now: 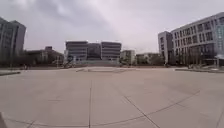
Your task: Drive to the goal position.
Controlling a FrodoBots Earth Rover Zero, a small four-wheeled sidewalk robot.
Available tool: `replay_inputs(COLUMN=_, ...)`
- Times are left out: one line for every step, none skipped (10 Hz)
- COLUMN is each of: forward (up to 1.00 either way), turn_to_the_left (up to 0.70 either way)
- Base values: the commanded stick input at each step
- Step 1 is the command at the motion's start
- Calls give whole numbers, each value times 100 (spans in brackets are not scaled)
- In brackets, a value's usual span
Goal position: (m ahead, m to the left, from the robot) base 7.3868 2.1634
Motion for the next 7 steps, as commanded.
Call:
replay_inputs(forward=2, turn_to_the_left=0)
replay_inputs(forward=1, turn_to_the_left=0)
replay_inputs(forward=3, turn_to_the_left=0)
replay_inputs(forward=0, turn_to_the_left=0)
replay_inputs(forward=3, turn_to_the_left=0)
replay_inputs(forward=0, turn_to_the_left=0)
replay_inputs(forward=3, turn_to_the_left=0)
